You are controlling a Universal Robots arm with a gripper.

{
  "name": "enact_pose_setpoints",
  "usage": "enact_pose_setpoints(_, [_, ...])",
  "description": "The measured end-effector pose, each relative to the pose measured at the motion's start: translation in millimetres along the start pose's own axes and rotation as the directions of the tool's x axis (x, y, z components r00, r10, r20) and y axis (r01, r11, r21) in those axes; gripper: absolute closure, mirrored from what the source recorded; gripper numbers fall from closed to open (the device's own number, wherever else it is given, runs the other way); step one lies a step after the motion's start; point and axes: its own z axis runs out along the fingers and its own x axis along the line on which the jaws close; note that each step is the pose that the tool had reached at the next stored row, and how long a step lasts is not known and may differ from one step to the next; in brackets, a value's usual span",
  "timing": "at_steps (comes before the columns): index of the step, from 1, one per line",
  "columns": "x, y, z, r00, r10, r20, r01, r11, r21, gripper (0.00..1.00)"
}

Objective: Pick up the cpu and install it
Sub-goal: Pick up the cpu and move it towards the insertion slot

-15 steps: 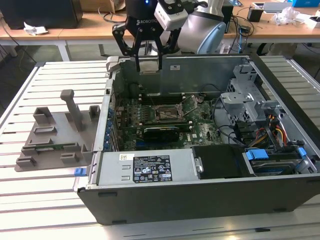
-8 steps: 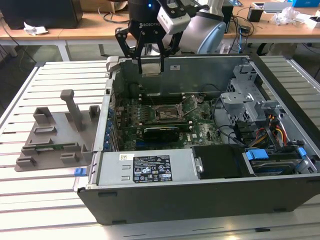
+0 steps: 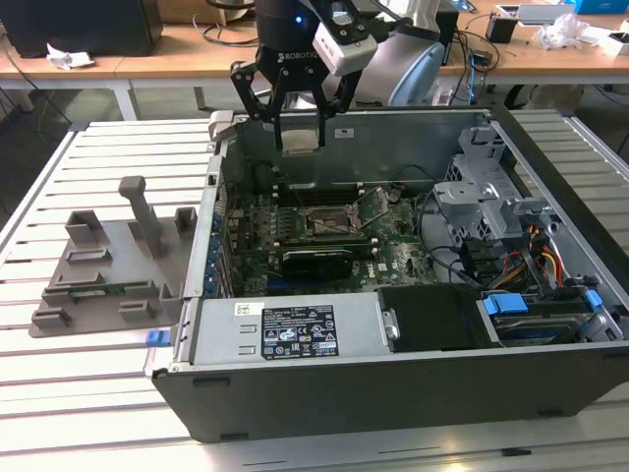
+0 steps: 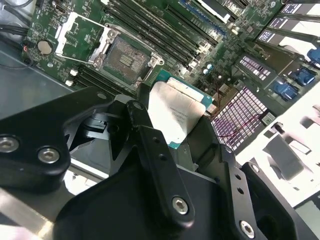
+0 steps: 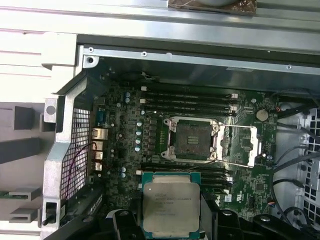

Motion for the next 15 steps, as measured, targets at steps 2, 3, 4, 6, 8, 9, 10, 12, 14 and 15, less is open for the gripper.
enact_pose_setpoints(2, [-0.8,-0.1,2.8,1.0000,0.000,0.0000,0.000,1.0000,0.0005,0.45])
enact_pose_setpoints(3, [-1.1,-0.1,3.8,1.0000,0.000,0.0000,0.000,1.0000,0.0007,0.45])
enact_pose_setpoints(4, [-1.4,-0.1,4.7,1.0000,0.000,-0.0001,0.000,1.0000,0.0009,0.45])
enact_pose_setpoints(6, [-1.8,-0.1,6.5,1.0000,0.000,-0.0001,0.000,1.0000,0.0011,0.45])
enact_pose_setpoints(8, [-2.4,-0.2,8.0,1.0000,0.000,-0.0002,0.000,1.0000,0.0013,0.45])
enact_pose_setpoints(9, [-2.8,-0.2,9.3,1.0000,0.000,-0.0002,0.000,1.0000,0.0015,0.45])
enact_pose_setpoints(10, [-3.2,-0.2,10.5,1.0000,0.000,-0.0001,0.000,1.0000,0.0015,0.45])
enact_pose_setpoints(12, [-3.8,-0.3,12.1,1.0000,0.000,-0.0001,0.000,1.0000,0.0016,0.45])
enact_pose_setpoints(14, [-4.5,-0.3,14.4,1.0000,0.000,-0.0001,0.000,1.0000,0.0020,0.45])
enact_pose_setpoints(15, [-4.8,-0.3,15.1,1.0000,0.000,-0.0001,0.000,1.0000,0.0020,0.45])
